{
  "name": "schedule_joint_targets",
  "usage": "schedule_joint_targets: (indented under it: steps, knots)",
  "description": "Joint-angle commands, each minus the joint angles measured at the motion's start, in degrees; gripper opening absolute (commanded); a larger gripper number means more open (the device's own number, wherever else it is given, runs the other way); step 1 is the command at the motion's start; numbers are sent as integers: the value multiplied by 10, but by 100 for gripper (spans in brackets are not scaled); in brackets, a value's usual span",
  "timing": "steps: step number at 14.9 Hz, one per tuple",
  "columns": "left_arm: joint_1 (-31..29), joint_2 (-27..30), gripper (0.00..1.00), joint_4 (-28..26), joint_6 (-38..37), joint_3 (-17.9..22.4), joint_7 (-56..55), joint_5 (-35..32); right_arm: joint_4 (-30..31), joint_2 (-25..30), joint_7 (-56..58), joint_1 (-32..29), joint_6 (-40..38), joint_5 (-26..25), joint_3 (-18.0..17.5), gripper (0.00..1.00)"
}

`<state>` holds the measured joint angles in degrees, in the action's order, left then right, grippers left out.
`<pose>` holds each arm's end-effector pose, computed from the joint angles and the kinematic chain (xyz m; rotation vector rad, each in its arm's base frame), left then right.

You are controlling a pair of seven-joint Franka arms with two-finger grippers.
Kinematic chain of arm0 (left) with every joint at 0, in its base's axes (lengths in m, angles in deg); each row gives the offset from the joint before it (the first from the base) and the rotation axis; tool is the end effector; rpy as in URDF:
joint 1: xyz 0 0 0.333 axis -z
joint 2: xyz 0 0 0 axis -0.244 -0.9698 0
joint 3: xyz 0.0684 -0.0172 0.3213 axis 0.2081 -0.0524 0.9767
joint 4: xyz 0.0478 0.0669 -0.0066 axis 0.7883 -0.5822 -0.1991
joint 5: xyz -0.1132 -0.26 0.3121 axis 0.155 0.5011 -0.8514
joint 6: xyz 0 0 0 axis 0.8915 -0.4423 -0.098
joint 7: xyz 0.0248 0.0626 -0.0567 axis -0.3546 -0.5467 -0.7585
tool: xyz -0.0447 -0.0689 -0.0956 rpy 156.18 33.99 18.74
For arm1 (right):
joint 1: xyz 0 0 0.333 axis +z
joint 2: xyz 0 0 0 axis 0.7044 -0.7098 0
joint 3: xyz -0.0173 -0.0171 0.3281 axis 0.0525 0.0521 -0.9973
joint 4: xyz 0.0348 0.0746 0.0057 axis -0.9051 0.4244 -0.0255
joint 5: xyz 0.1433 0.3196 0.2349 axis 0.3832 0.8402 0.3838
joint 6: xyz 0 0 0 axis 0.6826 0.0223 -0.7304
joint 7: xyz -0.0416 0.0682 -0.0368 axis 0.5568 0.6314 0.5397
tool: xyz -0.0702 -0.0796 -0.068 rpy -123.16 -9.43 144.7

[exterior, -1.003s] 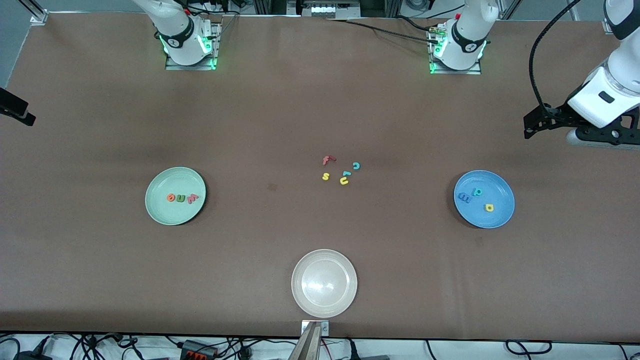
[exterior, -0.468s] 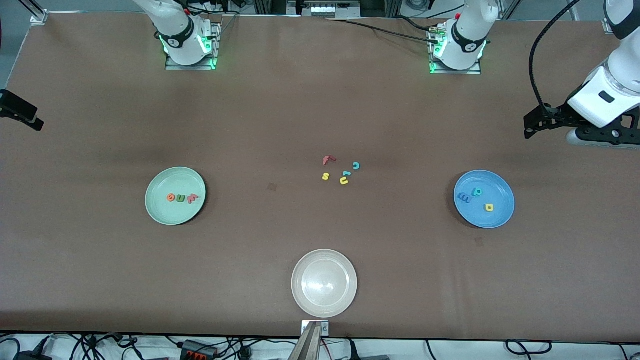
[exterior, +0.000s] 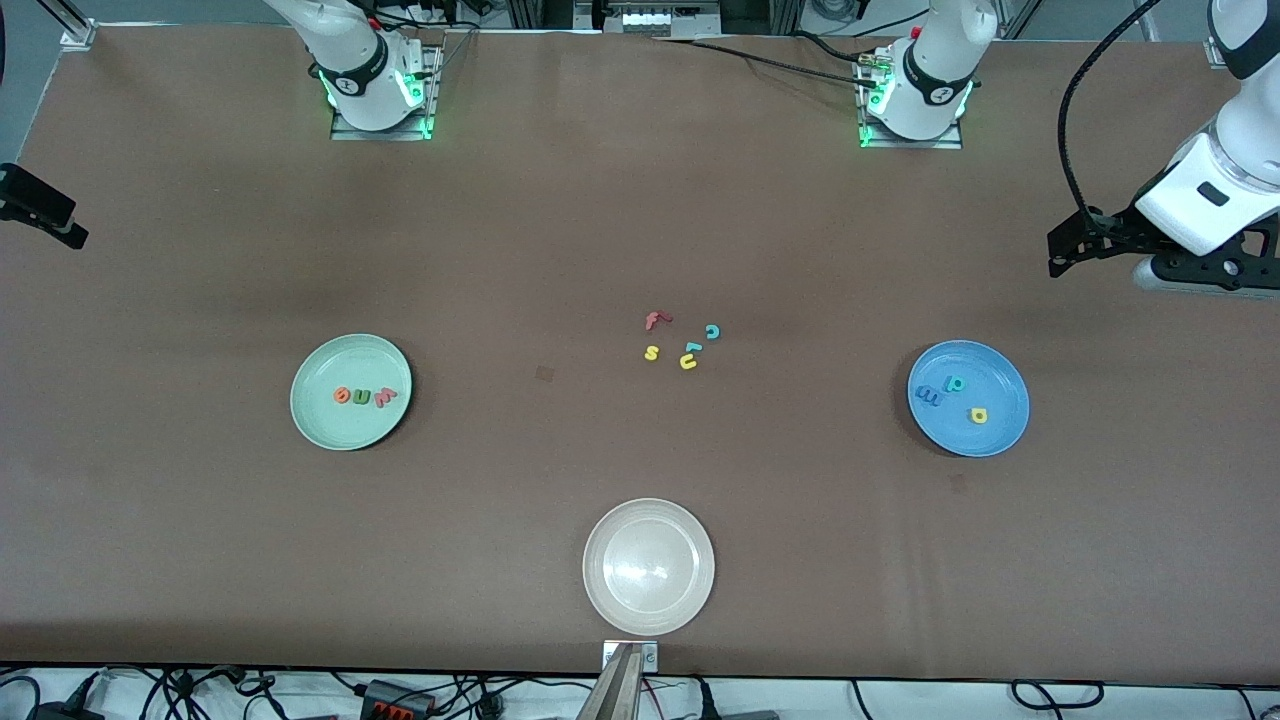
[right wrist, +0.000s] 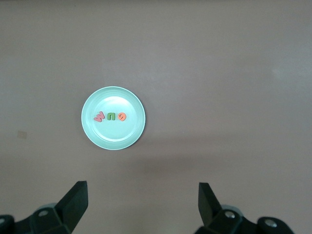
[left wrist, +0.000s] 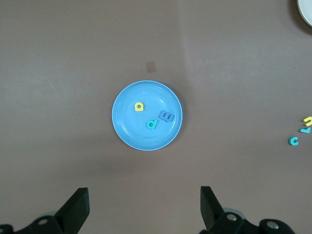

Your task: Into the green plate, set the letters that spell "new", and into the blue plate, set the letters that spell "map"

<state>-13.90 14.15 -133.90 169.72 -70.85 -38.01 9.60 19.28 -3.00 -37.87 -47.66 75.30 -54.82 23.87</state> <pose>0.5815 -0.0263 0.5646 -3.1041 0.1288 -0.0116 0.5803 -0.0696 0.6304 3.1175 -0.0929 0.1029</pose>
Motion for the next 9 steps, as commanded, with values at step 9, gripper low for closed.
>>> schedule_joint_targets:
  steps: [9]
  knots:
    - [4, -5, 100, 16, -13, 2, 12, -8, 13, 14, 6, 0, -67, -10, -7, 100]
